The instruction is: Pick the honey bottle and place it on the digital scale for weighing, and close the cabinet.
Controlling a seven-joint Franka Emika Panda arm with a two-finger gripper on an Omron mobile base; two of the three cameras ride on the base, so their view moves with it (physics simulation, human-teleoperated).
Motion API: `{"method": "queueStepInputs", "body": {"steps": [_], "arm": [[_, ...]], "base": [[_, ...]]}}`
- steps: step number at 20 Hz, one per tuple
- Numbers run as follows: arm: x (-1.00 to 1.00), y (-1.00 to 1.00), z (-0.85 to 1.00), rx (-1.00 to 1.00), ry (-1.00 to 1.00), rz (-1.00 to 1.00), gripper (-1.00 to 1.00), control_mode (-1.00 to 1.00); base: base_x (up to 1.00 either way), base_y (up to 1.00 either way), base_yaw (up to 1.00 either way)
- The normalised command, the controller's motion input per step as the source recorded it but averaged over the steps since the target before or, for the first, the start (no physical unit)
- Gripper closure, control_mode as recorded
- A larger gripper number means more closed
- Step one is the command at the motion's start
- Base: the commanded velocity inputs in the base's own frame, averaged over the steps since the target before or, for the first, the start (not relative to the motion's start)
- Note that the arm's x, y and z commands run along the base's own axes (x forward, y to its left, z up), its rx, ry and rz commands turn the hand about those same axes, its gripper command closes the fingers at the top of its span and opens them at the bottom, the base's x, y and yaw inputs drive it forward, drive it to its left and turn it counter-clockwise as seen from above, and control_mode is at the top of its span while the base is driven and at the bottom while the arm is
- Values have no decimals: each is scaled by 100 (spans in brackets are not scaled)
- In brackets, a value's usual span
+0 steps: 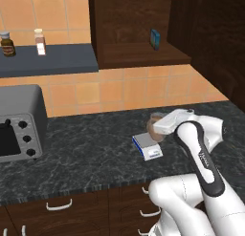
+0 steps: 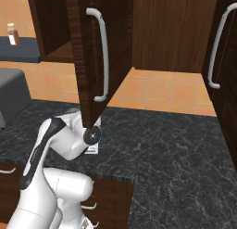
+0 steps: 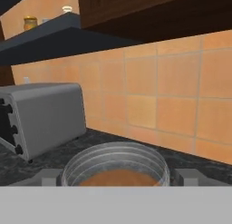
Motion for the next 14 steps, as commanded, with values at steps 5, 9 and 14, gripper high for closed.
{"method": "queueStepInputs", "body": {"steps": [5,9,14], "arm": [[33,-8,-26,-1,3,-1,100,-100],[0,0,-29,-2,7,0,100,-100],[7,2,-47,-5,0,0,100,-100]], "base": [[0,0,0],[0,0,0],[0,0,0]]}}
